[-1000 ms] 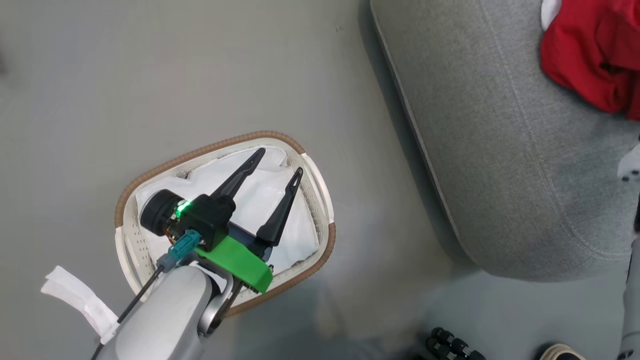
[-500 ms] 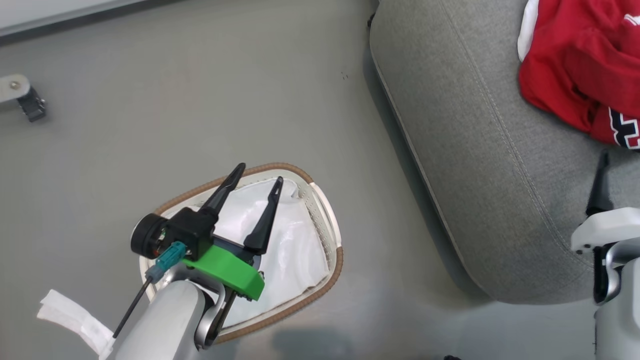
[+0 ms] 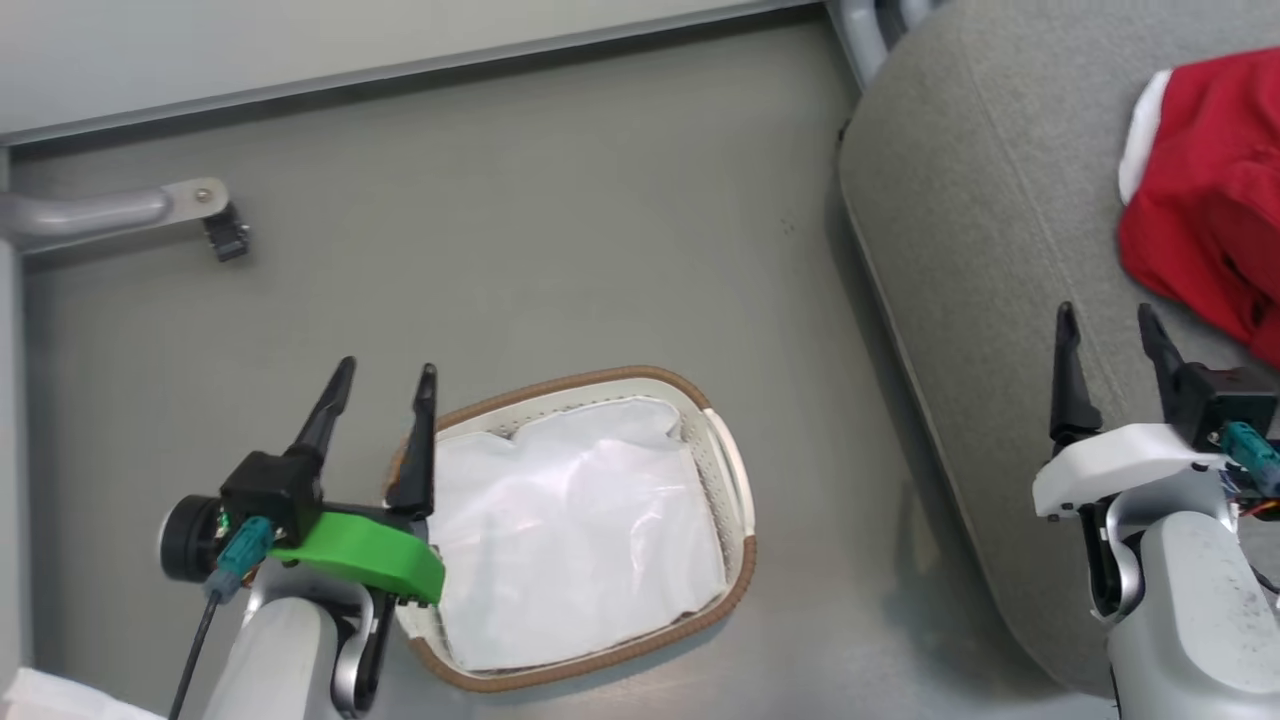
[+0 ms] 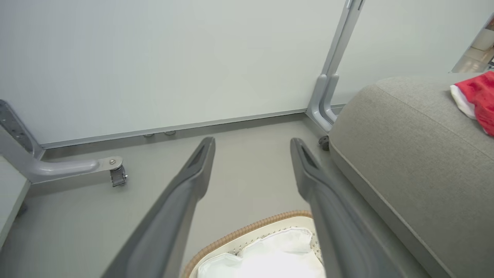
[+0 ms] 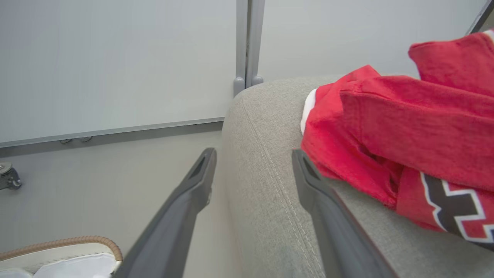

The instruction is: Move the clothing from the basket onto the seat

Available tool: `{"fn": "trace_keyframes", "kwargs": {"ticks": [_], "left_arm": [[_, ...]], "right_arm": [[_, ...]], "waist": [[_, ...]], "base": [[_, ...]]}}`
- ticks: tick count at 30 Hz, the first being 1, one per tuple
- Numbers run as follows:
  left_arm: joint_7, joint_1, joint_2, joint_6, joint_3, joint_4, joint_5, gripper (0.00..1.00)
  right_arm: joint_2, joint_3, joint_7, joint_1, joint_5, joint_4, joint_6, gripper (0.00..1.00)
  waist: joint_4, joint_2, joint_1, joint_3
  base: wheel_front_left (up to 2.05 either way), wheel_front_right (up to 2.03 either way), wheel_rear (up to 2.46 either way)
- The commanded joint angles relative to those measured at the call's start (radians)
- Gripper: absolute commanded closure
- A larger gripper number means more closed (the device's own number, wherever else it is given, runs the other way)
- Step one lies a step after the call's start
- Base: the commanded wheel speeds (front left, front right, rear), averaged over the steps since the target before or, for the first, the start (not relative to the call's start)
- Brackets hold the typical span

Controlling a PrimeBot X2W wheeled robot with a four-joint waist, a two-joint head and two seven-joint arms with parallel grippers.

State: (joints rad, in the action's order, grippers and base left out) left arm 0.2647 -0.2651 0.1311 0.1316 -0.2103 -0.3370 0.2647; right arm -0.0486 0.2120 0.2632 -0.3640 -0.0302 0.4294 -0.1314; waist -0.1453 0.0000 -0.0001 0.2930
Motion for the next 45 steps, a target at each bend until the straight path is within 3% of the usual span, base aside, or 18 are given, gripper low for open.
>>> {"fn": "trace_keyframes", "kwargs": {"ticks": [1,11,17,26,42,43,45], "left_arm": [[-0.001,0.026,-0.007,-0.002,0.026,-0.009,-0.015,0.0],[-0.001,0.066,-0.049,-0.003,0.2,-0.043,-0.089,0.0],[-0.001,0.096,-0.069,-0.003,0.254,-0.038,-0.127,0.0],[-0.001,0.162,-0.079,-0.002,0.276,-0.044,-0.129,0.0],[-0.001,0.227,-0.079,-0.002,0.219,-0.079,-0.029,0.0],[0.0,0.215,-0.08,0.0,0.213,-0.083,-0.032,1.0],[-0.001,0.22,-0.085,0.0,0.211,-0.099,-0.034,1.0]], "right_arm": [[-0.005,-0.015,0.002,-0.006,-0.011,0.005,0.001,0.0],[-0.005,-0.139,0.002,-0.009,-0.052,0.017,0.001,0.0],[-0.005,-0.185,0.002,0.02,-0.072,0.018,0.001,0.0],[-0.005,-0.212,0.002,0.095,-0.083,0.016,0.001,0.0],[-0.004,-0.219,0.002,0.177,-0.082,0.034,0.001,0.0],[0.0,-0.22,0.0,0.168,-0.088,0.032,0.0,1.0],[0.004,-0.221,0.0,0.174,-0.088,0.046,0.0,1.0]], "waist": [[0.059,0.0,0.0001,-0.052],[0.125,0.0,0.0001,-0.102],[0.139,0.0,0.0001,-0.135],[0.137,0.0,0.0001,-0.198],[0.144,0.0,0.0001,-0.242],[0.144,0.0,0.0001,-0.242],[0.145,0.0,0.0001,-0.242]], "base": [[0.0,0.0,0.0],[0.0,0.0,0.0],[0.0,0.0,0.0],[0.0,0.0,0.0],[0.0,0.0,0.0],[0.0,0.0,0.0],[0.0,0.0,0.0]]}}
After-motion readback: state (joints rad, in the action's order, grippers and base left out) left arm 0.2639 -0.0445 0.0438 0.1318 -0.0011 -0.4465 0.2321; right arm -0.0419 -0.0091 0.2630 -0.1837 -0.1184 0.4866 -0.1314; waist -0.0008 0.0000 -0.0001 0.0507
